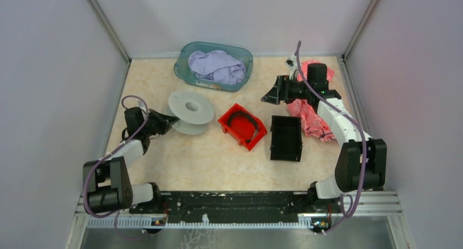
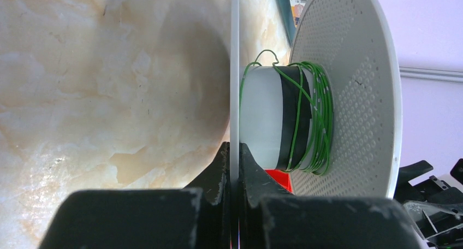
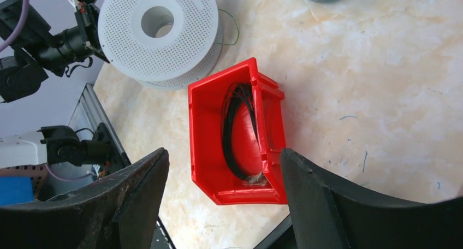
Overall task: Wrap the cables
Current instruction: Place the cable reel at the center of the board, then reset both arms
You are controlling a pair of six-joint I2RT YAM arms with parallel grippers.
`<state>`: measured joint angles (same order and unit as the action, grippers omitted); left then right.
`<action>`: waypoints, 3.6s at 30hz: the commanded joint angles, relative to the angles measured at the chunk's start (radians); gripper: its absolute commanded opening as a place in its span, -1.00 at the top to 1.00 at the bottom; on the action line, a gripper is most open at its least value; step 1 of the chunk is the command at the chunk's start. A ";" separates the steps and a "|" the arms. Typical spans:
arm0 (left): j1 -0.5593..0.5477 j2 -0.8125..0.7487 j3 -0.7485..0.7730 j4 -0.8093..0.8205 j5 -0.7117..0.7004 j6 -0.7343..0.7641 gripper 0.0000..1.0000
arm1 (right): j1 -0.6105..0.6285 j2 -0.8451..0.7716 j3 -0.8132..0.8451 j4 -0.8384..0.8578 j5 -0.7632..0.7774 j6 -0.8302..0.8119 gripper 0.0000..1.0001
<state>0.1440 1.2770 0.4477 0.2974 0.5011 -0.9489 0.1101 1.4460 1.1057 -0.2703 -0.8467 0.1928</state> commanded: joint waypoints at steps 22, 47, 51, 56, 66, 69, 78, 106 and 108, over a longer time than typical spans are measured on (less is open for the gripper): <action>-0.068 0.083 -0.103 0.161 -0.042 -0.008 0.21 | -0.001 -0.047 -0.048 0.083 0.047 -0.042 -0.47; -0.188 0.175 -0.104 0.133 -0.087 0.059 -0.10 | -0.001 -0.040 -0.046 0.067 0.101 -0.084 -0.44; -0.192 0.175 -0.102 0.119 -0.096 0.075 -0.11 | -0.002 -0.039 -0.048 0.065 0.104 -0.088 -0.44; -0.192 0.166 -0.073 0.075 -0.105 0.103 -0.11 | -0.001 -0.044 -0.043 0.055 0.105 -0.099 -0.44; -0.176 0.076 0.065 -0.165 -0.169 0.298 -0.37 | -0.001 -0.114 0.003 -0.046 0.223 -0.174 -0.54; -0.168 0.033 0.124 -0.265 -0.199 0.388 -0.56 | -0.002 -0.162 0.002 -0.072 0.312 -0.206 -0.65; -0.166 -0.126 0.297 -0.385 -0.413 0.671 -1.00 | -0.001 -0.246 0.056 -0.202 0.631 -0.244 -0.87; -0.150 -0.424 0.392 -0.303 -0.097 1.127 -1.00 | -0.002 -0.562 -0.205 0.005 0.690 -0.345 -0.98; -0.149 -0.450 0.382 -0.314 -0.075 1.139 -1.00 | -0.001 -0.569 -0.212 0.007 0.712 -0.354 -0.98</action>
<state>-0.0139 0.8871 0.8318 -0.0059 0.3290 0.1768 0.1097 0.9039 0.8993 -0.3290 -0.1802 -0.1299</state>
